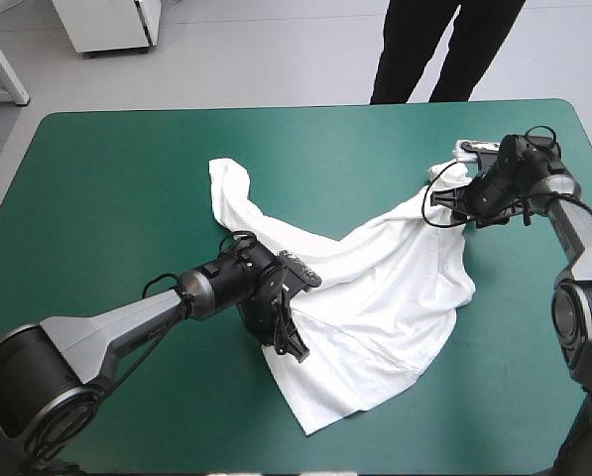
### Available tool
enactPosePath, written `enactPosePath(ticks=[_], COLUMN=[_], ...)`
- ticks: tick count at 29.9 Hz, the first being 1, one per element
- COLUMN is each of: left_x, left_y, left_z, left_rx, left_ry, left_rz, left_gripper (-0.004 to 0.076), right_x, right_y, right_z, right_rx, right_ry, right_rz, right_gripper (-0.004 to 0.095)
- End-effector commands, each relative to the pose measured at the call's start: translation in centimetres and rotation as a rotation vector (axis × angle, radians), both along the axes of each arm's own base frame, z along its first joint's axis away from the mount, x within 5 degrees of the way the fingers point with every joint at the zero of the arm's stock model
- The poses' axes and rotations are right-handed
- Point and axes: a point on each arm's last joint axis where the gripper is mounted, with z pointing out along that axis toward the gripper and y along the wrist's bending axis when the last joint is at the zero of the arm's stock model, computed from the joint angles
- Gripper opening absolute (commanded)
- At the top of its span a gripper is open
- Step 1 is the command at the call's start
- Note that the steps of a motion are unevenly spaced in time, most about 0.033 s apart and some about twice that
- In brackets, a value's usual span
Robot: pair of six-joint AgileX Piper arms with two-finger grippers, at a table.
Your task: Fold the cloth
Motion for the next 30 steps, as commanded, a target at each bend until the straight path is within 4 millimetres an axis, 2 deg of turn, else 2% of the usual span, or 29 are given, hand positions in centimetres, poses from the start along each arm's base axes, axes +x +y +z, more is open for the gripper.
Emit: enactPosePath(ticks=[1,7,10,19,22,25,30], left_x=[0.2,0.2,0.2,0.2,0.2,0.6,2.2], left_y=[0.5,0.5,0.5,0.5,0.8,1.5,3.8], left_z=[0.1,0.1,0.1,0.2,0.4,1.5,6.1], left_rx=[0.029,0.03,0.03,0.034,0.056,0.053,-0.052], left_ry=[-0.03,-0.032,-0.032,-0.034,-0.047,-0.092,-0.197], left_rz=[-0.016,-0.017,-0.017,-0.019,-0.023,0.001,0.11], left_gripper=[-0.0022,-0.0022,-0.0022,-0.0022,-0.0022,-0.0022,-0.0022], right_x=[1.0,3.4,4.0,3.7,3.4,3.1,1.6], right_y=[-0.1,0.1,0.1,0.0,0.1,0.1,0.1], right_z=[2.3,1.2,0.6,-1.7,-1.9,-0.5,4.4], right_rx=[-0.017,0.002,0.0,-0.013,-0.002,-0.008,0.027], right_ry=[-0.114,-0.095,-0.045,0.093,0.117,0.085,-0.046], right_rz=[0.006,0.005,0.007,0.007,0.007,0.007,-0.003], right_gripper=[0.0445,0.0444,0.0405,0.0149,0.0008,-0.0015,-0.0015])
